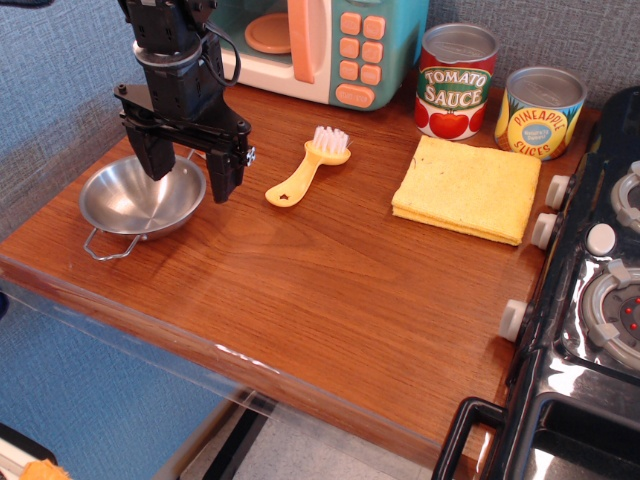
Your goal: Place the yellow cloth on the front right corner of the table.
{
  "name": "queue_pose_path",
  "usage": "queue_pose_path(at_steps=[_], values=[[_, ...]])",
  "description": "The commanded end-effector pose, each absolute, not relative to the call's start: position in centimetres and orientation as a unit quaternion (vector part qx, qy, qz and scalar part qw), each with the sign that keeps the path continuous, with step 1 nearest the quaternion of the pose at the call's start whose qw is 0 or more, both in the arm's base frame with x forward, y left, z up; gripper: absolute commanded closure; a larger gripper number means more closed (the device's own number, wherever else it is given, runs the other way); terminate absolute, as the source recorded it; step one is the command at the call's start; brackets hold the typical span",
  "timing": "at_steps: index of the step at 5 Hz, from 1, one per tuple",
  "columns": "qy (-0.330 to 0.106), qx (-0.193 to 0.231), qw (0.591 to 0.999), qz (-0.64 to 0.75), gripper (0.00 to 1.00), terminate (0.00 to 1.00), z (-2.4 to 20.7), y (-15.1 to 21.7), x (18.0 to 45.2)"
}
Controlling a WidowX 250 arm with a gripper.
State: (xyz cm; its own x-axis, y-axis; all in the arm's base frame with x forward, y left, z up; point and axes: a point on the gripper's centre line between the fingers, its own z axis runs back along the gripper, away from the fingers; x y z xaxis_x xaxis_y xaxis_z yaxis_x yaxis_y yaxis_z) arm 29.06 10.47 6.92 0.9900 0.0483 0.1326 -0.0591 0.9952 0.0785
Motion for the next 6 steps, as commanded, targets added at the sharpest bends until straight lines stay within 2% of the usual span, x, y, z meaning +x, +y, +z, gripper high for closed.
queue_pose_path(at_steps=[1, 3, 4, 6], values=[[-0.065, 0.041, 0.997, 0.027, 0.00, 0.00, 6.9, 10.5, 29.1], [-0.083, 0.014, 0.996, -0.010, 0.00, 0.00, 7.7, 5.1, 32.1], [-0.092, -0.004, 0.996, -0.017, 0.00, 0.00, 8.0, 1.3, 35.1], [-0.109, -0.044, 0.993, 0.031, 0.00, 0.00, 7.8, -3.2, 41.8]])
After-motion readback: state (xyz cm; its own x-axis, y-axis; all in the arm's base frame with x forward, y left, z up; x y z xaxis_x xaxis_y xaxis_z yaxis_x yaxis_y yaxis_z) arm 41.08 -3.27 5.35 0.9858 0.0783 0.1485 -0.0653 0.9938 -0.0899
